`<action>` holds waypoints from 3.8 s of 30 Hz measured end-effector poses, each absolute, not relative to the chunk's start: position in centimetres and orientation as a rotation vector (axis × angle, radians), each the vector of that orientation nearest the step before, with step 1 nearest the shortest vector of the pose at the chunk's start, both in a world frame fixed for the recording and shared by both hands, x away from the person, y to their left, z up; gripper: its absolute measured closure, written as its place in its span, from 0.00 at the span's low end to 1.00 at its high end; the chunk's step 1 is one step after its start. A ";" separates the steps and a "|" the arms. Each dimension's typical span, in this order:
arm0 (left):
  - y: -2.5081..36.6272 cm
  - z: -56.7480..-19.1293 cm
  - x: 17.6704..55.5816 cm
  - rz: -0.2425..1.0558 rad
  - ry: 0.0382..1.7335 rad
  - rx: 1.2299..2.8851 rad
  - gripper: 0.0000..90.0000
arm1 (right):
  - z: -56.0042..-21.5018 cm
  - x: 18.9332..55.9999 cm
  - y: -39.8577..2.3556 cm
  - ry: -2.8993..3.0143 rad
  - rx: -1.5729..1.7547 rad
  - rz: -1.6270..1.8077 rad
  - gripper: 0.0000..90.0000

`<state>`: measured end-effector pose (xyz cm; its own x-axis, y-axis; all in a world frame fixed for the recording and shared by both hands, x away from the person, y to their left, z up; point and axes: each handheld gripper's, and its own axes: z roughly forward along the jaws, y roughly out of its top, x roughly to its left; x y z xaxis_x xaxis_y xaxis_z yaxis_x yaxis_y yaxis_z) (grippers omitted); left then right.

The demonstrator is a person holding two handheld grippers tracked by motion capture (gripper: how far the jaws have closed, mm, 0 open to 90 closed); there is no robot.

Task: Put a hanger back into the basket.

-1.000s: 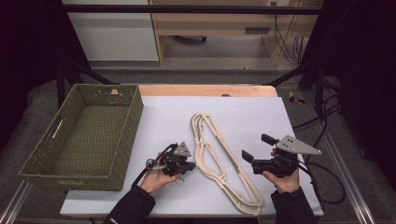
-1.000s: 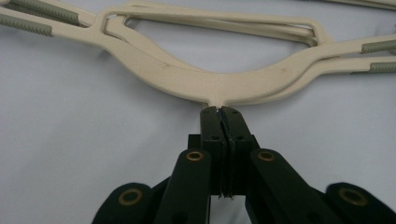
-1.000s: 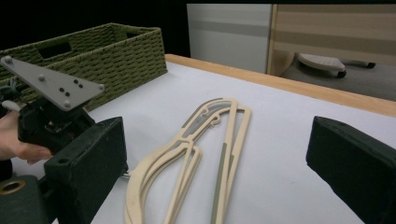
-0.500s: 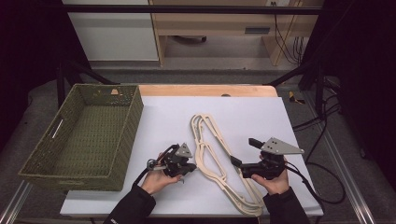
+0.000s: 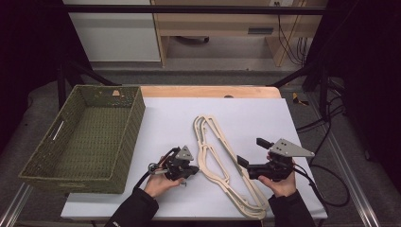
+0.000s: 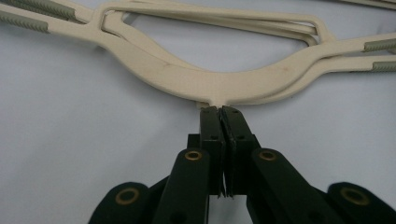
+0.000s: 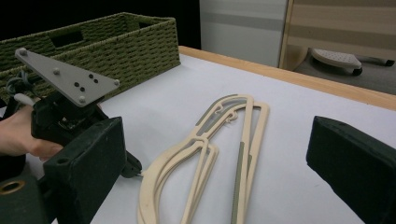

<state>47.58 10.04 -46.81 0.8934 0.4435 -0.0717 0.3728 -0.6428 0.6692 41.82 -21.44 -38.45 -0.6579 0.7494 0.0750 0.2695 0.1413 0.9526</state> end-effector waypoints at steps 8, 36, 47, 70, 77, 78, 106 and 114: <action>10.2 -46.7 47.6 0.112 0.595 2.322 0.98 | -38.4 41.8 -21.4 2.004 0.976 1.528 0.06; 10.5 -47.0 47.4 0.121 0.611 2.273 0.97 | -38.4 41.8 -21.5 1.999 0.980 1.531 0.06; 10.4 -47.0 47.3 0.134 0.597 2.274 0.98 | -38.5 41.8 -21.4 2.011 0.977 1.527 0.06; 10.3 -45.0 46.7 0.137 0.592 2.274 0.98 | -39.4 42.1 -20.0 2.062 0.984 1.533 0.07; 10.0 -43.6 46.1 0.153 0.592 2.285 0.99 | -39.8 42.1 -18.8 2.094 0.974 1.529 0.09; 9.9 -43.5 46.0 0.163 0.591 2.284 0.99 | -39.9 42.1 -18.5 2.098 0.972 1.529 0.10; 9.0 -40.8 44.4 0.207 0.639 2.280 0.99 | -44.2 42.0 -12.7 2.411 0.887 1.293 0.44; 8.8 -40.5 44.1 0.211 0.638 2.270 0.99 | -45.0 42.0 -12.2 2.489 0.845 1.211 0.63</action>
